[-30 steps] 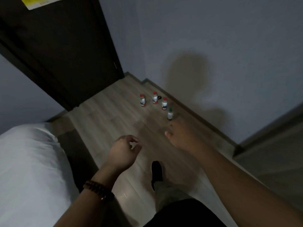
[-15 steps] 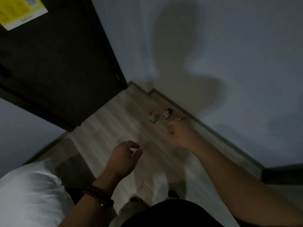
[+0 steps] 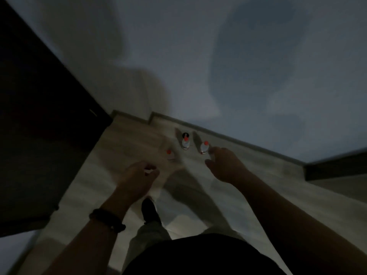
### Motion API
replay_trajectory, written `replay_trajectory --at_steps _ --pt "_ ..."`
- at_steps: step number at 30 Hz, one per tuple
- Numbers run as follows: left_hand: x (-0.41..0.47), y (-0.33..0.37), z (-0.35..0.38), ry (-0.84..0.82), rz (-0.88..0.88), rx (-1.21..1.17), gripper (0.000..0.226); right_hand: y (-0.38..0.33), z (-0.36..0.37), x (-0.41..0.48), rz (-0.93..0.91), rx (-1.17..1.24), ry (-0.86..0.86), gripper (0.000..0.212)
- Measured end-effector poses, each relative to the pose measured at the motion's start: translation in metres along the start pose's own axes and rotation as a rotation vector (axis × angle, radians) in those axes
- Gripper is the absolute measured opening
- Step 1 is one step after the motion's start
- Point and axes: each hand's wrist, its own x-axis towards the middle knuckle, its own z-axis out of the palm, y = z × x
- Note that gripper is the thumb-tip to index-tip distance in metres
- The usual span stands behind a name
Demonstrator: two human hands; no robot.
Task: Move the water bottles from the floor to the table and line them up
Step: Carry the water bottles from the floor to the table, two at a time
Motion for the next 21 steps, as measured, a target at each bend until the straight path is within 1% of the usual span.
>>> replay_trajectory --at_steps 3,5,9,14,18,21 --pt "0.049 -0.037 -0.046 -0.038 -0.003 -0.004 0.026 -0.038 0.031 0.018 0.077 0.059 -0.014 0.049" --pt "0.082 -0.051 -0.063 -0.072 0.012 0.017 0.025 -0.059 0.047 0.036 0.115 0.099 -0.009 0.049" --pt "0.132 -0.060 -0.060 -0.166 0.025 0.028 0.024 -0.078 0.070 0.075 0.222 0.188 0.024 0.049" --pt "0.194 -0.078 -0.005 -0.258 0.003 0.008 0.017 -0.056 0.128 0.141 0.356 0.287 0.019 0.052" --pt "0.249 -0.106 0.061 -0.289 -0.013 -0.027 0.024 -0.018 0.203 0.209 0.407 0.347 0.018 0.056" --pt "0.292 -0.136 0.117 -0.279 -0.017 -0.065 0.026 0.015 0.264 0.265 0.430 0.385 0.013 0.061"
